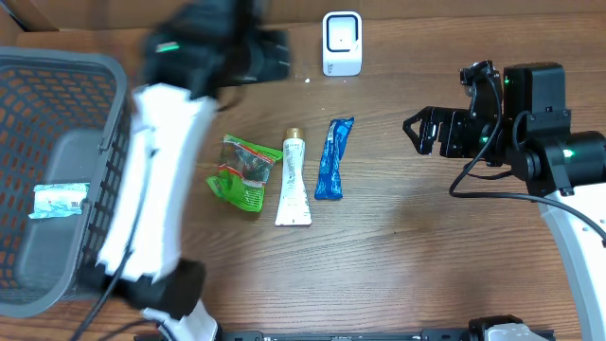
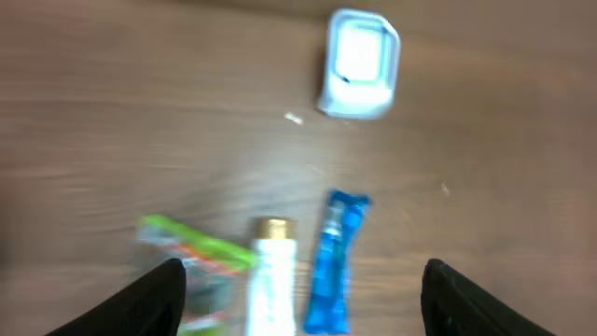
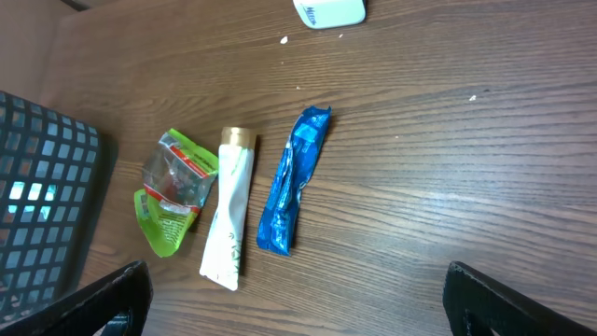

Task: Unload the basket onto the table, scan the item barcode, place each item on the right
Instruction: 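Carry the blue packet out and place it right of the tube, then reach the left gripper into the basket and grasp the mint wipes pack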

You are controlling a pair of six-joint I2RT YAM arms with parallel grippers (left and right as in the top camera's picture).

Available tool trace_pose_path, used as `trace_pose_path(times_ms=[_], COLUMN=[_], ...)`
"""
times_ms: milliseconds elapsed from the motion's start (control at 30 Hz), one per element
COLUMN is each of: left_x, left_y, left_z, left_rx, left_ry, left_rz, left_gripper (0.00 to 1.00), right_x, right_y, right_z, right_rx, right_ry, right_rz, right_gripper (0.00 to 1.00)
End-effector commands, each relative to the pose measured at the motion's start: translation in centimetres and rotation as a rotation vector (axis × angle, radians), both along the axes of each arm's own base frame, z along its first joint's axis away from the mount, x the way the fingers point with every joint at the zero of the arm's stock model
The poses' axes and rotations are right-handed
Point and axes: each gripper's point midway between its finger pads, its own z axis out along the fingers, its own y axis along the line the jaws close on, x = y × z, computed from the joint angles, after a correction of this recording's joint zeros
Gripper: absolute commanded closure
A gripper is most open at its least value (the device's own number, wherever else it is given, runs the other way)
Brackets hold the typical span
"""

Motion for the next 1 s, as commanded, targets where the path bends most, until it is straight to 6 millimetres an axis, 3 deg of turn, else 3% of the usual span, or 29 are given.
trace_pose_path(times_ms=[0, 200, 333, 967], left_x=[-2.0, -5.7, -7.1, -11.5], left_y=[6.9, 15.7, 21.3, 32.9], left_z=[3.1, 2.0, 1.2, 0.1], left_rx=[0.087, 0.106, 0.099, 0.195], left_ry=[-0.053, 0.077, 0.119, 0.176], left_rz=[0.139, 0.358, 0.513, 0.743], left_gripper=[0.29, 0.30, 0.31, 0.29], right_x=[0.4, 0.4, 0.4, 0.3], right_y=[0.1, 0.1, 0.1, 0.1], right_z=[1.1, 1.1, 1.1, 1.1], right_rx=[0.005, 0.005, 0.005, 0.004], right_ry=[-0.032, -0.032, -0.031, -0.028], right_rz=[0.003, 0.003, 0.003, 0.003], right_gripper=[0.00, 0.00, 0.00, 0.00])
